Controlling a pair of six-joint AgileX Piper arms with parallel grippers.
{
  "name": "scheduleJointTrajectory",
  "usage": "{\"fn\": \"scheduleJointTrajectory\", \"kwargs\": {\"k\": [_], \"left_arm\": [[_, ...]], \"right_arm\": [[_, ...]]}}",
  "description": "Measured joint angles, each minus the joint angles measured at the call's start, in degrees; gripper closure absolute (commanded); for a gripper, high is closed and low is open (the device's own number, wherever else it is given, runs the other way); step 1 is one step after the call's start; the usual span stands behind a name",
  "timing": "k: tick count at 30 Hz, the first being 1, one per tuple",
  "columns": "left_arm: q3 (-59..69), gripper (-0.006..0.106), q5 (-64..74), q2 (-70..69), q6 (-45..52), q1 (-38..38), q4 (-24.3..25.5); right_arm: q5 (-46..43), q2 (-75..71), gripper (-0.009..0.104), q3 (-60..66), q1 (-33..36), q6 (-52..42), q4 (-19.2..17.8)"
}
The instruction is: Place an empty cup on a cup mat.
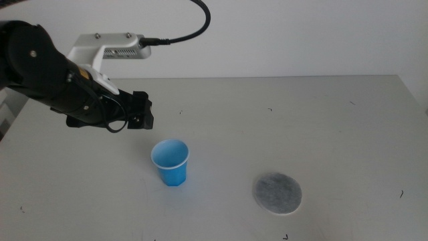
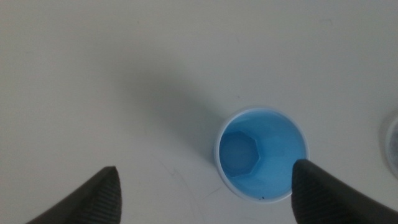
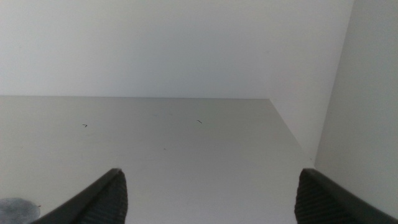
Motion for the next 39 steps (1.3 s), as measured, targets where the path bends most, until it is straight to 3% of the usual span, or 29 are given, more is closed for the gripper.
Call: {"fn": "scheduleJointTrajectory", "kwargs": {"k": [9, 33, 36, 39], "left_arm": [[-0.21, -0.005, -0.22, 6.96, 0.0, -0.06, -3.88], [-0.37, -0.004, -3.54, 16.34, 0.0, -0.1, -3.45], [-0.37, 0.004, -4.35, 18.64, 0.54, -0.1, -4.4], [-0.37, 0.026, -4.72, 19.89, 1.85, -0.1, -5.8]], "right_arm": [[0.0, 0.0, 0.001, 0.0, 0.0, 0.0, 0.0], [0.0, 0.0, 0.001, 0.0, 0.0, 0.0, 0.0], [0.0, 0.0, 0.001, 0.0, 0.0, 0.0, 0.0], [0.0, 0.0, 0.001, 0.0, 0.0, 0.0, 0.0]]}}
